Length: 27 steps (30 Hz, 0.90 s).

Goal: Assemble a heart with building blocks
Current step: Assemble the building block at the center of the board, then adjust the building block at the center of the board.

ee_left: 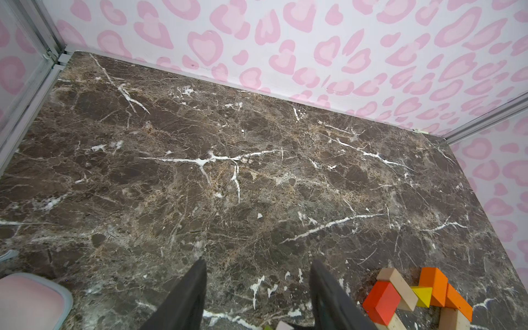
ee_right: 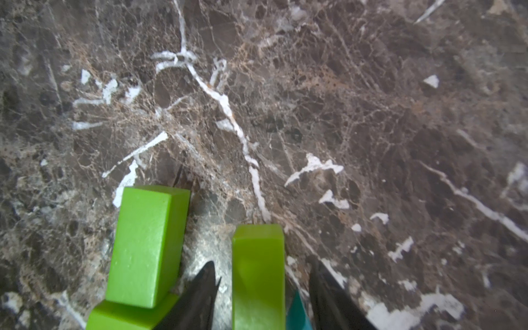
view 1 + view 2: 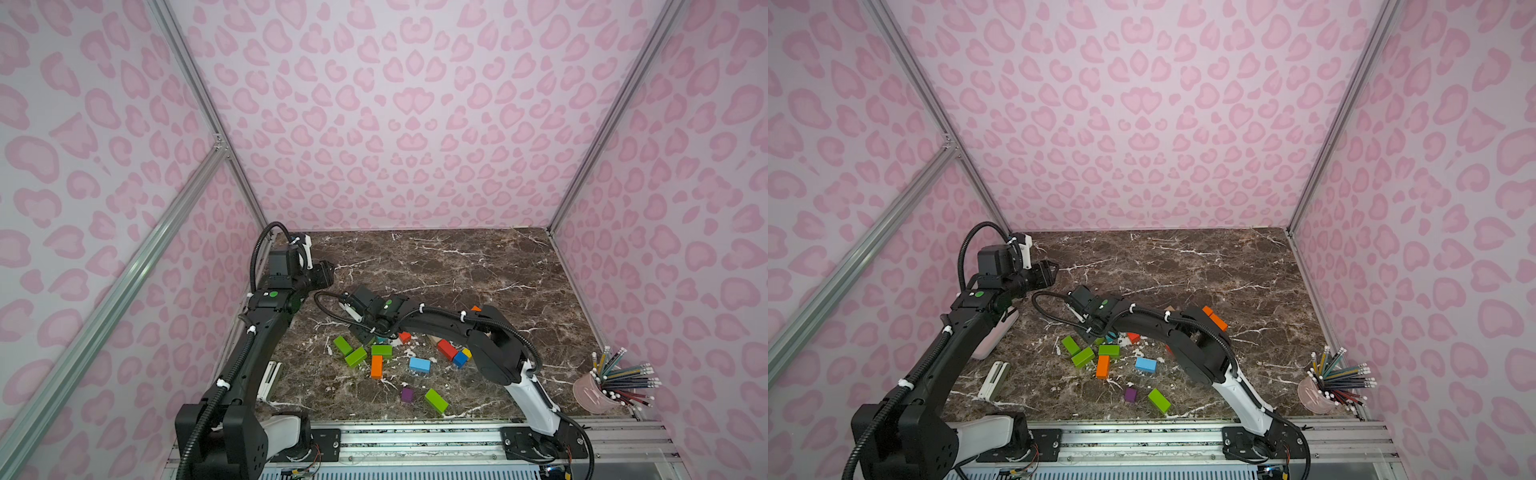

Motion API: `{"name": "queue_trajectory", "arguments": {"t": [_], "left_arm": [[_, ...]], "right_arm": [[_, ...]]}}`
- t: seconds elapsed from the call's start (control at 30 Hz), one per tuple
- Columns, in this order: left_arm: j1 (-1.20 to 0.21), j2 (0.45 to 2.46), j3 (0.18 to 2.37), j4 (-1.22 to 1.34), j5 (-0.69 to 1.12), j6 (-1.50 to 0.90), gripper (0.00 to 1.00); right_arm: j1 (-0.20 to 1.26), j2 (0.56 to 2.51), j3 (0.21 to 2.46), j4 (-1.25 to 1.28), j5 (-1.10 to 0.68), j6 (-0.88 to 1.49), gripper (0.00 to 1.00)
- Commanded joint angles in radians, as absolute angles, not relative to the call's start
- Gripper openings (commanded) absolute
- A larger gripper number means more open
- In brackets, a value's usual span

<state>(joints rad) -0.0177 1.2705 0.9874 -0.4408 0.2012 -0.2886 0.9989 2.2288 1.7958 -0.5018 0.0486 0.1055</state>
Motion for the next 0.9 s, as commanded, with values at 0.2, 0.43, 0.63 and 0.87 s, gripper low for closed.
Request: {"name": "queue_trajectory", "arguments": {"t": [0.2,0.43,0.63,0.87], "left_arm": [[-0.017,1.271,0.986,-0.398,0.209,-0.284,0.6],[-0.017,1.273,0.986,-0.397,0.213,-0.284,0.6],[-0.018,1.275,0.986,-0.396,0.213,-0.284,0.6],[-0.017,1.276,0.988,-0.398,0.215,-0.281,0.6]], "right_arm": [[0.955,2.121,1.677,-0.439,0.007,0.094,0.51],[0.917,2.104,1.64,-0.426,0.025,0.116,0.43],[0.906,2.149,1.669,-0.452,0.07,0.12,0.41],[0.908,2.18,1.687,-0.463,0.067,0.111,0.41]]}}
